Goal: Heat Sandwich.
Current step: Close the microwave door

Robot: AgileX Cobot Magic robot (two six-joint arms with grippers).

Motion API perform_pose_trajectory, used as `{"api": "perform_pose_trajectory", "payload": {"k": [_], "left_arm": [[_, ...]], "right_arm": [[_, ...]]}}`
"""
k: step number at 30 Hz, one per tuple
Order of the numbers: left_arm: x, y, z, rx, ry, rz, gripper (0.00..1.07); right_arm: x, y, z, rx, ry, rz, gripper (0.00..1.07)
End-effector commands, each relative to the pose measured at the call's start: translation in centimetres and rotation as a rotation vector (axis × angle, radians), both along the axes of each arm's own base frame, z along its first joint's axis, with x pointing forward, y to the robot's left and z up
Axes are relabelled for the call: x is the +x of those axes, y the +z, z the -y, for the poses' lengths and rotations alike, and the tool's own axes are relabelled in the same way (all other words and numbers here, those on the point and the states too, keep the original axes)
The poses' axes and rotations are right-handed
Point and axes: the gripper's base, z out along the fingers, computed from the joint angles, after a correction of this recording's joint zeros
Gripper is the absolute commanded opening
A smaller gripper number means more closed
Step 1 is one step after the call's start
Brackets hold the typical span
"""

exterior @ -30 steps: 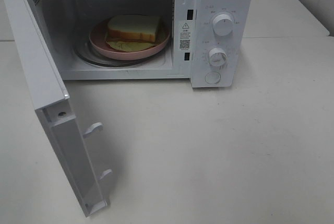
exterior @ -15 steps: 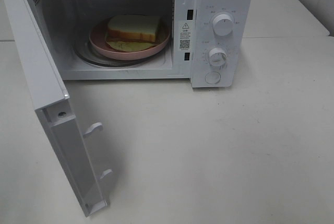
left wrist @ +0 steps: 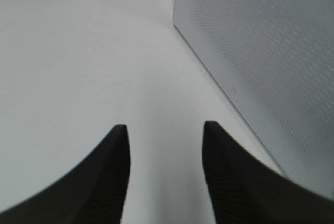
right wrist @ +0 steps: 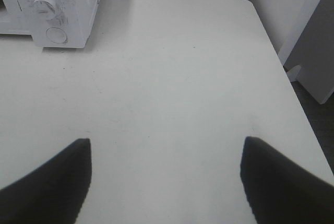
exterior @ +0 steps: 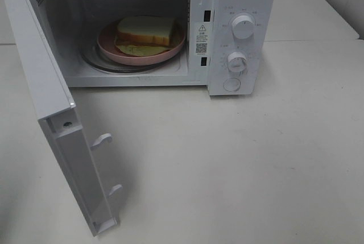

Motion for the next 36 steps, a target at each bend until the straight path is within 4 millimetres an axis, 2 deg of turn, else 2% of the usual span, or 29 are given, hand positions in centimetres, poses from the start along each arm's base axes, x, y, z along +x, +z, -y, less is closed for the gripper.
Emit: {"api": "perform_pose_trajectory", "payload": {"k": [1, 2, 3, 4, 5, 7, 12, 16, 20, 25, 36], "left_arm": [[1.4, 0.3, 0.0, 0.007, 0.001, 0.037, 0.20], [1.8, 0.3, 0.0, 0.008, 0.002, 0.044, 0.15], [1.8, 0.3, 0.0, 0.008, 0.002, 0.044, 0.15], [2.7, 0.1, -0.1, 0.019, 0.005, 0.043, 0.03], [3.1, 0.0, -0.1, 0.023, 0.006, 0.042, 0.00], [4.5, -0.4, -0.2, 0.044, 0.008, 0.044, 0.00], [5.7, -1.2, -0.2, 0.049, 0.011, 0.079, 0.00], [7.4, -3.2, -0.3, 0.049, 0.018, 0.185, 0.00], [8.0, -4.1, -0.3, 0.049, 0.021, 0.234, 0.00], [9.0, -6.1, -0.3, 0.051, 0.024, 0.293, 0.00], [11.2, -7.3, 0.3, 0.115, -0.067, 0.478, 0.00]], "right_arm": [[-0.4, 0.1, 0.0, 0.005, -0.010, 0.040, 0.76], [-0.4, 0.1, 0.0, 0.005, -0.010, 0.040, 0.76], [-0.4, 0.1, 0.0, 0.005, -0.010, 0.040, 0.76], [-0.4, 0.1, 0.0, 0.005, -0.010, 0.040, 0.76], [-0.4, 0.1, 0.0, 0.005, -0.010, 0.040, 0.76], [-0.4, 0.1, 0.0, 0.005, -0.010, 0.040, 0.76], [-0.4, 0.1, 0.0, 0.005, -0.010, 0.040, 0.76], [-0.4, 0.1, 0.0, 0.005, -0.010, 0.040, 0.76], [-0.4, 0.1, 0.0, 0.004, -0.010, 0.040, 0.76], [-0.4, 0.1, 0.0, 0.004, -0.010, 0.040, 0.76], [-0.4, 0.1, 0.0, 0.004, -0.010, 0.040, 0.76]]}}
